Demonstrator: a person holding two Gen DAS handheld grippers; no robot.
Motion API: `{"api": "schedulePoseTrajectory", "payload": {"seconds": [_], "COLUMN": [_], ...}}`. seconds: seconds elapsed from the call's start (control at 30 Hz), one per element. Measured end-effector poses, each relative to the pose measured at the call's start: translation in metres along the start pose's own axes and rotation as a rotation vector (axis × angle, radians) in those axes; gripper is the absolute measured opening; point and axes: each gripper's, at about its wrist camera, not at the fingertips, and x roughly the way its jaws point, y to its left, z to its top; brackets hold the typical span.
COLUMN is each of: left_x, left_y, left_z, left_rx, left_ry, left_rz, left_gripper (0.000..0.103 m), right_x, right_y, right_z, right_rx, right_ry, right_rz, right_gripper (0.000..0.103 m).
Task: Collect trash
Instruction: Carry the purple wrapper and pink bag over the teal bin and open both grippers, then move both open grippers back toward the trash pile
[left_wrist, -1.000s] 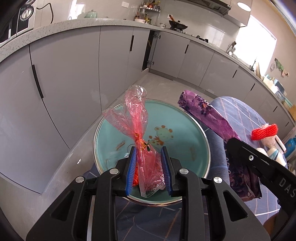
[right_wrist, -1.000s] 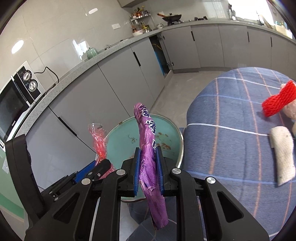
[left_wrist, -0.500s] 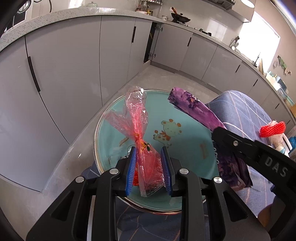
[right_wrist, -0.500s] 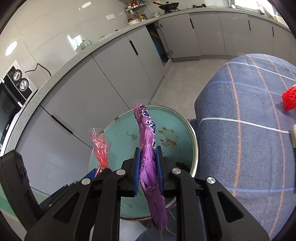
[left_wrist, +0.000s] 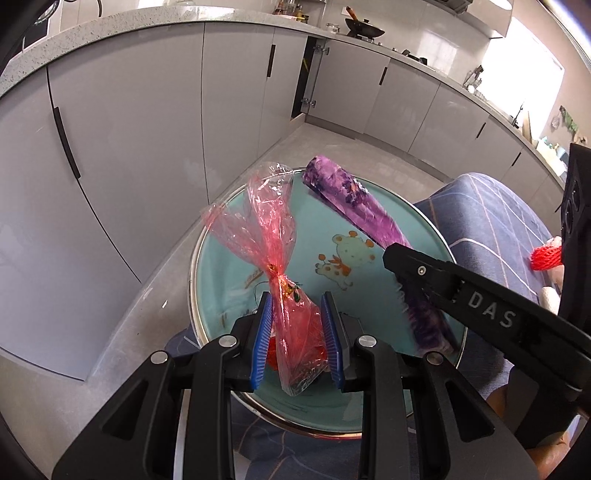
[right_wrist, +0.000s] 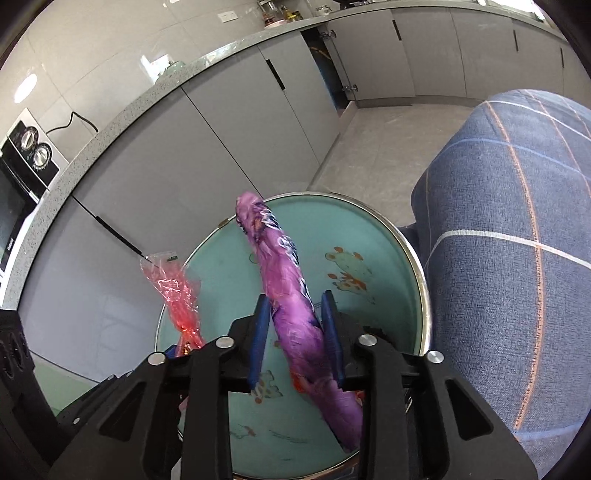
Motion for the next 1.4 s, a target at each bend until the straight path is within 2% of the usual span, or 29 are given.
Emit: {"api": "schedulePoseTrajectory", "payload": {"seconds": [0.4,0.47,0.6,0.73,0.97,1.07,1.4], "left_x": [0.009,0.011,0.008,0.002,-0.014,-0.021,-0.036], "left_y": [-0.010,-0.012,-0.014,-0.015,-0.017,-0.021,-0.049], "left_z": [0.000,0.000,-0.001,-0.003,0.000,-0.001,-0.008], "left_rx": [0.011,0.010,0.011,0.006,-0.013,-0.021,0.022], "left_ry": [0.006,0.007,0.001,-0.010,-0.045,-0.057,-0.072], "left_rz": [0.006,0.020,0.032,0.049,0.096,0.103,0.068], "left_gripper": [0.030,0.049,0.056,0.070,0.088,0.091,0.093], "right_x": [-0.043,-0.053,-0.066,-0.075,-0.092,-0.102,-0.133], "right_y": [-0.008,-0.008,-0.009,-0.015,-0.025,-0.030,-0.060], "right_z": [0.001,-0.001,-0.004,-0.010,-0.015,-0.017,-0.028], "right_rx": [0.037,0.032,0.025,0.040,0.058,0.063,0.098], "right_ry": [-0.092,-0.111,-0.138,-0.150,-0.173,-0.187,-0.224], "right_rz": [-0.003,-0.007,-0.025,-0.036,-0.050,-0.061,-0.129], "right_gripper": [0.032,0.032,0.034,0.043,0.049,0.053,0.054]}}
